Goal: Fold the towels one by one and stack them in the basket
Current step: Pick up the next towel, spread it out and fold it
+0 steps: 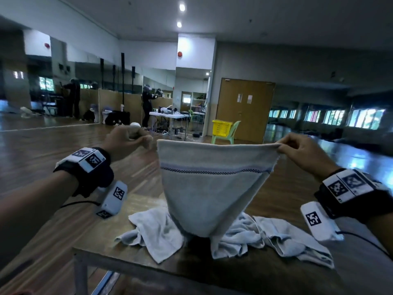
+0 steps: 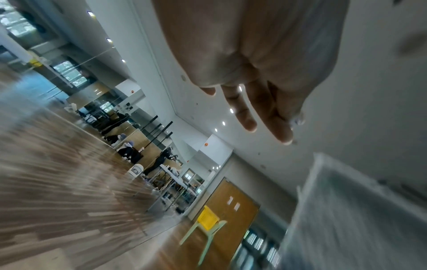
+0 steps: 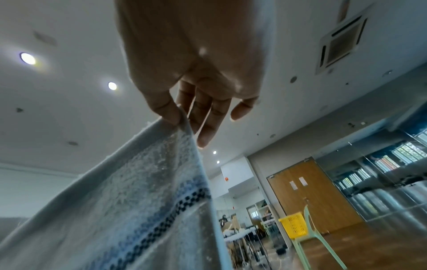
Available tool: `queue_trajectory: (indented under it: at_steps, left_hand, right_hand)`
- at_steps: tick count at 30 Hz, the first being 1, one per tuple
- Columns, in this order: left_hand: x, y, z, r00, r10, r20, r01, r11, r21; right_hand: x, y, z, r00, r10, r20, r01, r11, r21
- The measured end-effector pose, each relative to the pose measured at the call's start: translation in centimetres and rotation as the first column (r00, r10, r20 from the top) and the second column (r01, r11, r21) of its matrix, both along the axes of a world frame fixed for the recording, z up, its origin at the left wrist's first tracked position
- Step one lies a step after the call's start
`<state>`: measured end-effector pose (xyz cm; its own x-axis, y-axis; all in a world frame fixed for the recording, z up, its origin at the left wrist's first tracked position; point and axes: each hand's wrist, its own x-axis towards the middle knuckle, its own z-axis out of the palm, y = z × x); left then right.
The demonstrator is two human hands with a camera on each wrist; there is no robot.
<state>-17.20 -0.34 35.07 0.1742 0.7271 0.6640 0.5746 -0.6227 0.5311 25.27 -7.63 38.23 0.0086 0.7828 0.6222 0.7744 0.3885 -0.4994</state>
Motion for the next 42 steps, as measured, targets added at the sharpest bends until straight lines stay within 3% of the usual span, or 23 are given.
queue_trajectory:
  at_steps: [2, 4, 7, 10, 14, 18, 21, 24, 31, 37, 40, 42]
  left_hand:
    - [-0.7, -1.2, 3.3, 0.989, -0.01, 0.151, -0.001, 0.997, 0.071]
    - [-0.6, -2.9, 6.0, 0.962, -0.077, 0.264, 0.054, 0.994, 0.091]
    - [3.1, -5.6, 8.0, 0.977, -0.194, 0.091, 0.194, 0.981, 0.012]
    - [9.2, -7.8, 7.3, 0.938, -0.34, -0.067, 0.327, 0.933, -0.148]
    - [15.7, -8.5, 5.0, 0.893, -0.425, -0.151, 0.381, 0.89, -0.249]
    - [17.8, -7.7, 3.7, 0.901, -0.429, 0.066, 0.431, 0.867, -0.25]
    - [18.2, -8.0, 3.7, 0.854, -0.445, 0.27, 0.511, 0.819, -0.263]
    - [18.5, -8.5, 4.0, 0.814, -0.444, 0.375, 0.526, 0.837, -0.152]
    - [17.9, -6.9, 2.0, 0.917, -0.337, 0.212, 0.361, 0.929, -0.084]
    - [12.4, -3.8, 2.0, 0.934, -0.357, -0.029, 0.336, 0.901, -0.273]
    - [8.5, -3.1, 3.8, 0.966, -0.25, -0.068, 0.228, 0.944, -0.238]
    - [6.1, -2.9, 5.4, 0.972, -0.155, -0.177, 0.129, 0.98, -0.151]
  right_hand:
    - [0.6, -1.3, 3.3, 0.999, -0.011, -0.049, 0.015, 0.996, 0.088]
    - [0.6, -2.7, 6.1, 0.999, -0.002, -0.042, 0.006, 0.997, 0.082]
    - [-1.1, -4.2, 8.4, 0.99, 0.035, 0.133, -0.026, 0.997, -0.072]
    - [-4.4, -4.9, 8.8, 0.955, 0.08, 0.285, -0.04, 0.989, -0.145]
    - [-7.1, -4.9, 9.0, 0.959, 0.096, 0.265, -0.066, 0.991, -0.118]
    - [-7.8, -5.1, 9.6, 0.977, 0.095, 0.19, -0.08, 0.993, -0.087]
    - [-7.5, -5.2, 9.6, 0.985, 0.084, 0.148, -0.073, 0.994, -0.076]
    - [-7.3, -5.1, 9.4, 0.99, 0.083, 0.116, -0.076, 0.995, -0.065]
    - [-7.8, -4.2, 8.2, 0.987, 0.11, 0.121, -0.097, 0.989, -0.11]
    - [-5.8, -4.3, 8.9, 1.0, 0.002, 0.025, -0.003, 1.0, 0.018]
    - [-4.1, -4.8, 9.8, 0.997, -0.064, -0.04, 0.066, 0.995, 0.073]
    - [-3.3, -5.8, 10.1, 0.997, -0.075, -0.032, 0.078, 0.993, 0.088]
